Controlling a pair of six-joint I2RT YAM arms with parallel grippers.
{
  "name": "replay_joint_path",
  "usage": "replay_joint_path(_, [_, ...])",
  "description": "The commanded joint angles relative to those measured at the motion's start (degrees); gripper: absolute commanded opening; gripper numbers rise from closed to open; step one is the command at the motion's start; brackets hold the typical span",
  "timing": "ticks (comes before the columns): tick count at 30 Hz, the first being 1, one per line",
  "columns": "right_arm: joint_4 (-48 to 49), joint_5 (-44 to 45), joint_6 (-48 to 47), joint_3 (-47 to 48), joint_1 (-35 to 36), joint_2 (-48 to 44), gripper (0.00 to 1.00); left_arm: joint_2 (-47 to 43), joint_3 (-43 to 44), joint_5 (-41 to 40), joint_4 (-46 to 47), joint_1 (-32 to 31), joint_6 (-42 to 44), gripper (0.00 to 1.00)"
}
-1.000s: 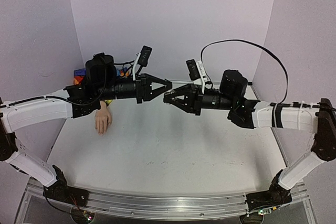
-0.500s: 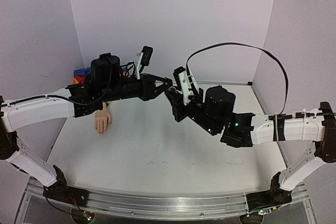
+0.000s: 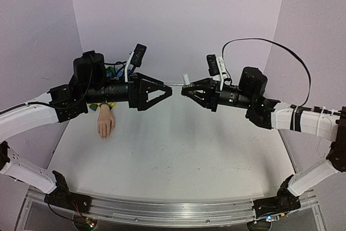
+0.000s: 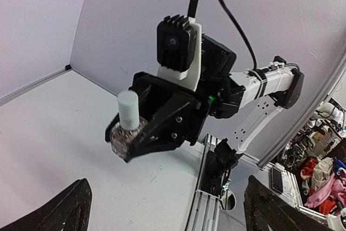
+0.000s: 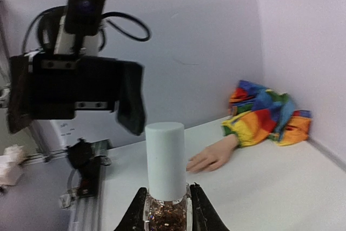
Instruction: Paint the nails
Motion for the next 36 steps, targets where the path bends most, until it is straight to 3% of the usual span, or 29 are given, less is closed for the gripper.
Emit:
replay_joint_path(1, [10.54, -27.37, 12.31, 4.26, 0.28, 2.13, 0.0, -2.37, -0.19, 3.4, 1.87, 0.37, 0.95, 0.99])
replay_joint_path(12, [24.09, -30.75, 23.45, 4.64, 0.36, 8.91, 0.0, 3.28, 4.17, 10.93, 5.39, 0.1, -1.15, 0.82])
replay_joint_path(17, [24.99, -31.36, 23.67, 4.67, 0.37, 9.77, 0.0, 5.55, 6.43, 11.21, 5.99, 0.1, -1.43, 0.71])
replay_joint_path(29, [24.49, -30.74, 22.27, 4.34, 0.34, 9.7, 0.0, 9.49, 8.63, 9.26, 5.84, 0.02, -2.13, 0.23])
replay_joint_path(33, [13.82, -23.85, 12.69, 5.44, 0.35, 8.0, 0.0, 9.23, 7.97, 8.05, 5.82, 0.02, -2.22, 0.07])
replay_joint_path(36, [0.37, -7.96, 3.54, 6.24, 0.34, 4.63, 0.0, 8.4, 6.65, 4.98, 5.43, 0.02, -2.22, 0.01])
